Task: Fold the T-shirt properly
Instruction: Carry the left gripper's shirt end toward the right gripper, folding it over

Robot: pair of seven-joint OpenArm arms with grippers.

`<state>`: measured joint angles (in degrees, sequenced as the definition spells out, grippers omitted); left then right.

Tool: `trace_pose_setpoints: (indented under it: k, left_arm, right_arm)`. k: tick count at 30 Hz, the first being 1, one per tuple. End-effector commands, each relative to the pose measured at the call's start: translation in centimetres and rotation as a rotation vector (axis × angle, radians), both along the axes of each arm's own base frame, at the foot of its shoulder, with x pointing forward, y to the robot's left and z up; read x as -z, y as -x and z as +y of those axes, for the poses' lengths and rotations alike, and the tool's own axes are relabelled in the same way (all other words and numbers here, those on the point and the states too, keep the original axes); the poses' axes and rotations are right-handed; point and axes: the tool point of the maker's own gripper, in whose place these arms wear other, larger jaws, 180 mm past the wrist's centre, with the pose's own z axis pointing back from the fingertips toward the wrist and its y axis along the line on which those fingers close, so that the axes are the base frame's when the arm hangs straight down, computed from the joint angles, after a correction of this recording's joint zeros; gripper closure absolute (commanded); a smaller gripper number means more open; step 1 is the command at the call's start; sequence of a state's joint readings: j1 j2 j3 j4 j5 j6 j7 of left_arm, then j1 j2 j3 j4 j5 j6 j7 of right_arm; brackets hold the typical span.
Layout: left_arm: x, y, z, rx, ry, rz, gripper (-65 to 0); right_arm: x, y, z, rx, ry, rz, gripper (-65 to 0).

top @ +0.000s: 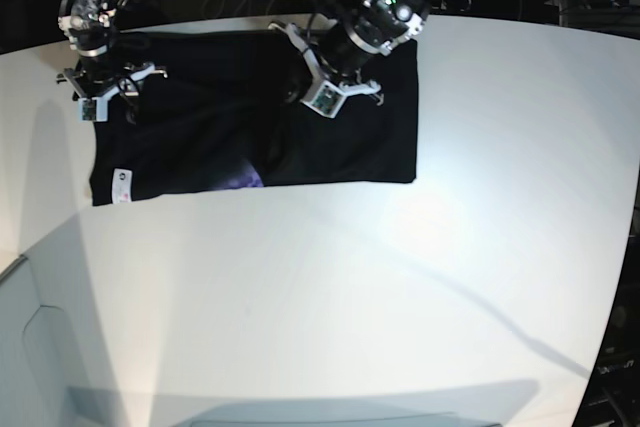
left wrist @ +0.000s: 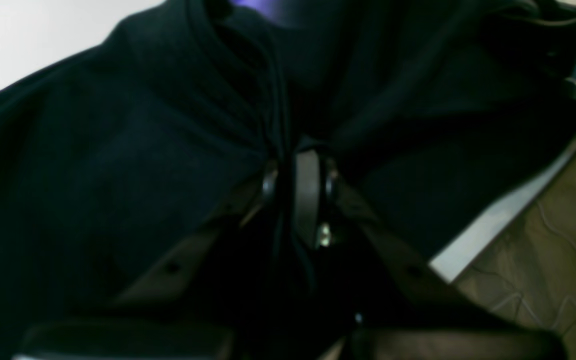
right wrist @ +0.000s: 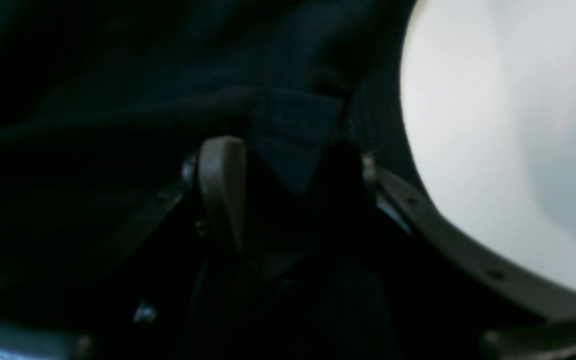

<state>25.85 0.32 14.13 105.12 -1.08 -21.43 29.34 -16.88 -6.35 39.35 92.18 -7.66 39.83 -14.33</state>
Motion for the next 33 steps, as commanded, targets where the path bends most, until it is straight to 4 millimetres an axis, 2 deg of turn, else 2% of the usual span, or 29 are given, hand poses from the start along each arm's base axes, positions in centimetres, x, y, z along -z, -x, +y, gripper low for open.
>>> trace_pose_setpoints:
  k: [1, 16, 19, 21, 24, 27, 29, 31, 33]
  left_arm:
    - [-1.2, -0.4, -0.8, 0.006, 0.045, -0.034, 0.0]
    - [-1.5, -1.3, -1.4, 0.018, 0.052, -0.049, -0.5]
    - [-1.2, -0.8, -2.6, 0.057, 0.053, -0.043, -1.5]
    - [-1.2, -0.5, -3.5, 0.092, 0.061, -0.042, -7.0]
    - [-1.5, 0.0, -4.3, 0.118, 0.071, -0.046, -19.6]
    - [-2.0, -0.1, -4.5, 0.117, 0.082, -0.059, -33.1]
    - [-2.2, -0.5, -4.5, 0.118, 0.082, -0.069, -39.3]
    - [-3.1, -0.7, -4.5, 0.115, 0.092, -0.092, -41.3]
    - [-4.3, -1.0, -4.2, 0.110, 0.099, -0.127, -40.7]
  right_arm:
    - [0.3, 0.5, -0.3, -0.008, 0.023, 0.034, -29.8]
    - [0.3, 0.5, -0.4, -0.009, 0.024, 0.034, -29.8]
    - [0.3, 0.5, -0.4, -0.009, 0.024, 0.034, -29.8]
    - [0.3, 0.5, -0.4, -0.009, 0.024, 0.034, -29.8]
    - [0.2, 0.4, -0.4, -0.009, 0.025, 0.033, -29.8]
    - [0.2, 0.4, -0.4, -0.009, 0.025, 0.033, -29.8]
    - [0.1, 0.4, -0.6, -0.012, 0.033, 0.033, -29.8]
    - [0.1, 0.4, -0.7, -0.014, 0.035, 0.032, -29.8]
    - [0.1, 0.4, -0.7, -0.014, 0.036, 0.032, -29.8]
